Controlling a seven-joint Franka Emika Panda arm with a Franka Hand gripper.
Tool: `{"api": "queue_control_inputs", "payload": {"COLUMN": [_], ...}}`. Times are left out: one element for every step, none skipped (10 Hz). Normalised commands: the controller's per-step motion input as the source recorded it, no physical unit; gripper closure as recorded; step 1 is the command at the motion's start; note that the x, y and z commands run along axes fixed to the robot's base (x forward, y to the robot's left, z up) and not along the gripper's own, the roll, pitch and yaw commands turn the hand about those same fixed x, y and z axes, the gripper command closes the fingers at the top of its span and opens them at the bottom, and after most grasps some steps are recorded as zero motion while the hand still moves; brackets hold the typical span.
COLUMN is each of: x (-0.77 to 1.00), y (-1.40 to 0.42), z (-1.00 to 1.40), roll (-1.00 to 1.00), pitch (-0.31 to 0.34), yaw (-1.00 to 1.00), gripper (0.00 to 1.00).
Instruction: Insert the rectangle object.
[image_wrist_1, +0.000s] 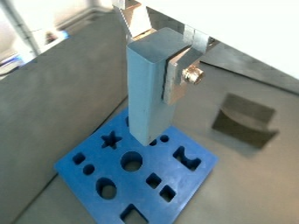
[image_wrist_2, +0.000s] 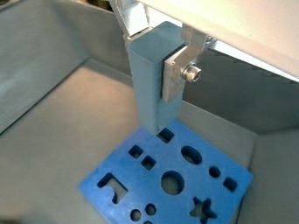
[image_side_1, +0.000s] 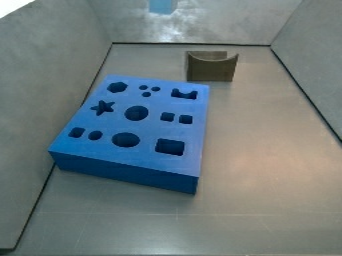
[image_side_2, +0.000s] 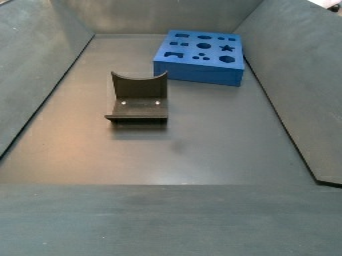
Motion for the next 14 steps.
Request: {"api": "queue_control_inputs", "payload": {"x": [0.0,0.01,0.08,0.11,0.1,0.1,0.09,0.07,0.01,0.0,0.0,0.0,0.0,0.0], "y": [-0.08,-0.08,-0.17,-0.2,-0.21,-0.21,-0.2,-0.17,-0.07,-0.03,0.0,0.0,0.0,0.0], "z": [-0.27,-0.33,-0.53,-0.65,-0.69,-0.7,-0.68,-0.67,-0.7,-0.71,-0.71,-0.7,-0.59,-0.5], "roll": [0.0,0.01,0.08,0.12,0.13,0.13,0.12,0.1,0.05,0.03,0.01,0.0,0.0,0.0], "pitch": [-0.006,-0.017,-0.056,-0.076,-0.086,-0.08,-0.07,-0.057,-0.039,-0.041,-0.039,-0.044,-0.061,-0.057], "yaw": [-1.0,-1.0,-0.93,-0.91,-0.9,-0.91,-0.92,-0.95,-1.0,-1.0,-1.0,-1.0,-1.0,-1.0], "gripper": [1.0,1.0,1.0,1.0,1.0,1.0,1.0,1.0,1.0,1.0,1.0,1.0,1.0,1.0]}}
